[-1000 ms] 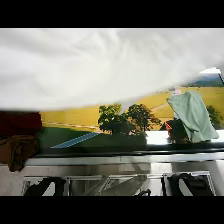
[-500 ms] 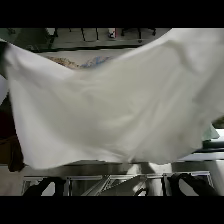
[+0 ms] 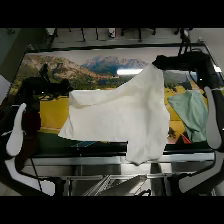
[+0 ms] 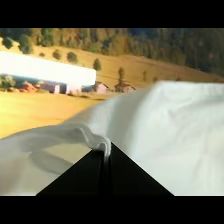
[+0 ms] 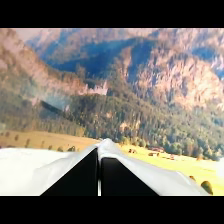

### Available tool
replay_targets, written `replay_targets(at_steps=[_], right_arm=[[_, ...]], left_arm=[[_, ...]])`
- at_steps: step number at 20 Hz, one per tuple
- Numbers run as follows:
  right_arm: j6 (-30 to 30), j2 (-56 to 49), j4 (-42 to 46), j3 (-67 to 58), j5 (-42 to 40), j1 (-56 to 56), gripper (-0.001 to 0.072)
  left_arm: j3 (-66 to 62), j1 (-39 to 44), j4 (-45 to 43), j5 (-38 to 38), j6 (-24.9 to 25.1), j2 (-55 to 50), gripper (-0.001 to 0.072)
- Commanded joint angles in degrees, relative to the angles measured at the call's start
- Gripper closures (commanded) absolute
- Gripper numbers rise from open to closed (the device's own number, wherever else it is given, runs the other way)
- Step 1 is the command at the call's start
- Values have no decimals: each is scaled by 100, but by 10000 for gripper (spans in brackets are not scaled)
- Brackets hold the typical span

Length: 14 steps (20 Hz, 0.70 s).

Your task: Fold the shirts.

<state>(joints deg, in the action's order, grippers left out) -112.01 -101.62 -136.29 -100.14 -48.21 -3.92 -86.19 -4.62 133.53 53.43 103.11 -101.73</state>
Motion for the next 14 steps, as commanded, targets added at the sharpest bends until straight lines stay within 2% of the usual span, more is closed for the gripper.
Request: replay_targets(at_steps=[1, 3, 5, 6, 7, 8, 10, 12, 13, 14], right_arm=[[352, -901, -216, -610, 393, -81, 696], [636, -1115, -216, -1014, 365, -221, 696], [643, -1150, -216, -1071, 229, -337, 694], [643, -1150, -203, -1071, 63, -385, 604], [643, -1147, -195, -1071, -138, -433, 395], [643, -1126, -186, -1071, -387, -481, 343], [645, -999, -79, -1071, -1106, -688, 350], [645, -765, 52, -1067, -2212, -1043, 354], [671, -614, 247, -1010, -2809, -1224, 375], [713, -431, 483, -824, -3226, -1368, 457]], left_arm=[[-1036, 15, 13, -59, -109, -1261, 686], [-1668, 17, 2, -52, -319, -1596, 686], [-2133, 20, 11, -37, -321, -1794, 686], [-2339, 17, 13, 37, -332, -1856, 647], [-2559, 17, 13, 240, -332, -1882, 269], [-2747, 0, 7, 437, -376, -1878, 20], [-3292, -146, 9, 1235, -444, -1843, 16], [-3438, -527, 0, 2063, -509, -1565, 17], [-3189, -745, -2, 2385, -514, -1316, 17], [-2769, -966, -66, 2675, -487, -1038, 18]])
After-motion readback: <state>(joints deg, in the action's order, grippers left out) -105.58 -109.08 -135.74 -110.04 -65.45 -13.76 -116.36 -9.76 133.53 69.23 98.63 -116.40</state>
